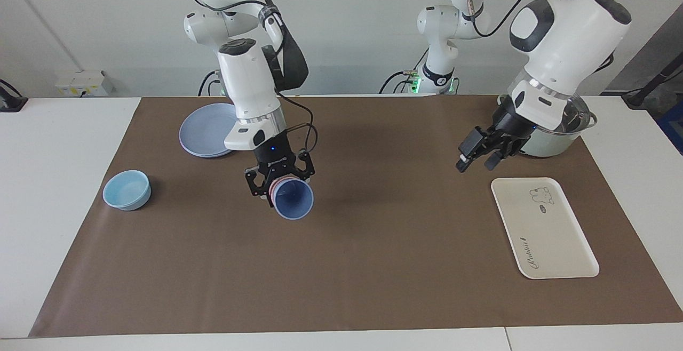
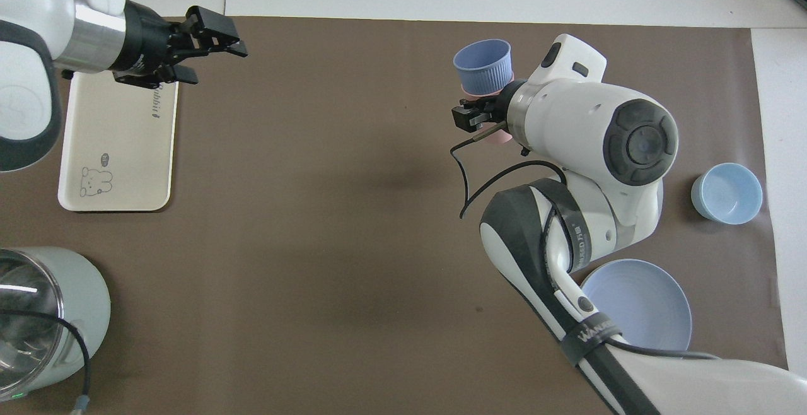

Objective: Place cup on tray
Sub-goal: 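Carry the cups inward with the right gripper while the left gripper approaches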

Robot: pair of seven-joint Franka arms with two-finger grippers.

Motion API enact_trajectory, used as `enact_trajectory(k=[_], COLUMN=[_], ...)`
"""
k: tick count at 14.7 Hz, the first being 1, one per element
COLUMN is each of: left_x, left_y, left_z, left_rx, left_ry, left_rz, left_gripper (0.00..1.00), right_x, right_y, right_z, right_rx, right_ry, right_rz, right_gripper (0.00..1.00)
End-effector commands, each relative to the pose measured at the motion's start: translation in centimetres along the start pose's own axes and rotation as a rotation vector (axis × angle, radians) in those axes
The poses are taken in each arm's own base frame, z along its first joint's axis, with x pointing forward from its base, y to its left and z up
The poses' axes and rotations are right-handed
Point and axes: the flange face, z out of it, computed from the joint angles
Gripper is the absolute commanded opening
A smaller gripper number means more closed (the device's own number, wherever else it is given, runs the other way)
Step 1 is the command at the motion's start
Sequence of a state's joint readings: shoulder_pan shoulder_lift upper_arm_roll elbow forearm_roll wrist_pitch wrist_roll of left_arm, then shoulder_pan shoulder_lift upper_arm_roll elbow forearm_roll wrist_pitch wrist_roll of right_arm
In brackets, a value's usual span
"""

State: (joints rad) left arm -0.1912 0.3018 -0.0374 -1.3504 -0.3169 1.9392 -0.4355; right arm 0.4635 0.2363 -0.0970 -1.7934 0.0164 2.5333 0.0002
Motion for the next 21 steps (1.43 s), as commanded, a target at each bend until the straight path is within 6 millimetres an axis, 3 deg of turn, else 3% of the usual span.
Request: enact_trajectory(k=[1, 3, 6, 9, 12, 14, 18, 21], left_x=[0.5, -0.2, -2.1, -4.5, -6.3, -7.5, -8.6, -9.8], left_y=[3.9, 6.1, 9.7, 12.0, 13.3, 13.3, 11.9, 13.0], left_z=[2.3, 3.9, 7.1, 10.4, 11.6, 12.9, 14.0, 14.2], left_rx=[-0.072, -0.113, -0.157, -0.150, -0.144, -0.129, -0.028, -0.041], left_ry=[0.052, 0.081, 0.098, 0.060, 0.034, -0.003, -0.106, -0.134], left_rz=[-0.061, -0.104, -0.127, -0.113, -0.090, -0.090, -0.066, -0.053], left_gripper=[0.89, 0.85, 0.79, 0.71, 0.63, 0.57, 0.56, 0.53], right_x=[-0.5, -1.0, -1.7, -2.0, -2.5, -2.7, -2.5, -2.6], right_y=[-2.4, -5.1, -6.8, -8.0, -10.6, -10.6, -10.6, -10.6], right_z=[0.1, 0.5, 0.6, 0.6, 0.6, 0.7, 0.6, 0.7], right_rx=[-0.055, -0.098, -0.150, -0.150, -0.157, -0.172, -0.173, -0.174], right_ry=[-0.012, -0.029, -0.054, -0.069, -0.076, -0.083, -0.084, -0.087], right_rz=[-0.033, -0.069, -0.121, -0.085, -0.082, -0.090, -0.089, -0.089], right_gripper=[0.00, 0.00, 0.00, 0.00, 0.00, 0.00, 0.00, 0.00])
